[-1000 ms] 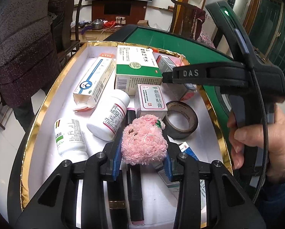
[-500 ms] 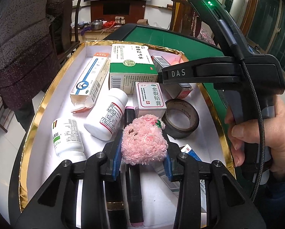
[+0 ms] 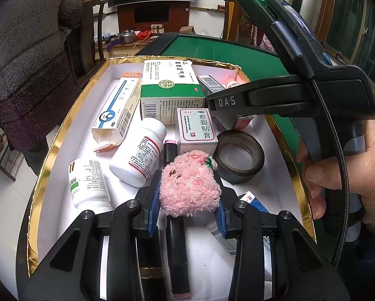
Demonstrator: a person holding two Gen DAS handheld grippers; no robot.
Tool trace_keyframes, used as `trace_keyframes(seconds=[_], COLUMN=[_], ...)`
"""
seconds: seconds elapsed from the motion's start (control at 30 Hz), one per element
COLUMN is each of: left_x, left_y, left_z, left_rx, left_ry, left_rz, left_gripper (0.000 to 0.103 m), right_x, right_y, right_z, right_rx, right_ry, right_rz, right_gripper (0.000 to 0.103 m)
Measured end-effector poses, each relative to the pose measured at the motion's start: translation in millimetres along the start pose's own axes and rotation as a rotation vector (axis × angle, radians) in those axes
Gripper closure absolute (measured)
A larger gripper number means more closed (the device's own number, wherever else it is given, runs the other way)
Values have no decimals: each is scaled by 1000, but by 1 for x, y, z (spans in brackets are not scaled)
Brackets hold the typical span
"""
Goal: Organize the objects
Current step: 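Lower the plush toy and white box into the lid, then open both tools to release the plush and box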
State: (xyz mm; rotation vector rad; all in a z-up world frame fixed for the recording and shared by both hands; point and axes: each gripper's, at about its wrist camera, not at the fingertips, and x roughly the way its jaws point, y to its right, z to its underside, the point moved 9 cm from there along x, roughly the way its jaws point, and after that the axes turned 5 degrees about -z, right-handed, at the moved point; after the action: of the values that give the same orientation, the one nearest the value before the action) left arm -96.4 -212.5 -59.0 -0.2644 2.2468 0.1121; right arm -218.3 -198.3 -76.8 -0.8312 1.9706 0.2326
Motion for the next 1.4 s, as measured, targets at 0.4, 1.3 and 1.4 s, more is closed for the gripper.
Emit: trace_keyframes(seconds=[0.4,1.3,1.4], left_x=[3,-14,-20], left_y=[2,8,11], left_z=[-1,-9,-9], left_rx=[8,-14,-1], left_ry=[-1,59,91], left_rz=[-11,38,24], left_gripper=[67,42,32], right_x=[5,-51,-65], right_y=[-6,-11,-10], right_z=[4,19,22], right_rx=[-43,-22,-17], right_ry=[-19,110,150], right_rz=[26,8,20], right_gripper=[77,27,25])
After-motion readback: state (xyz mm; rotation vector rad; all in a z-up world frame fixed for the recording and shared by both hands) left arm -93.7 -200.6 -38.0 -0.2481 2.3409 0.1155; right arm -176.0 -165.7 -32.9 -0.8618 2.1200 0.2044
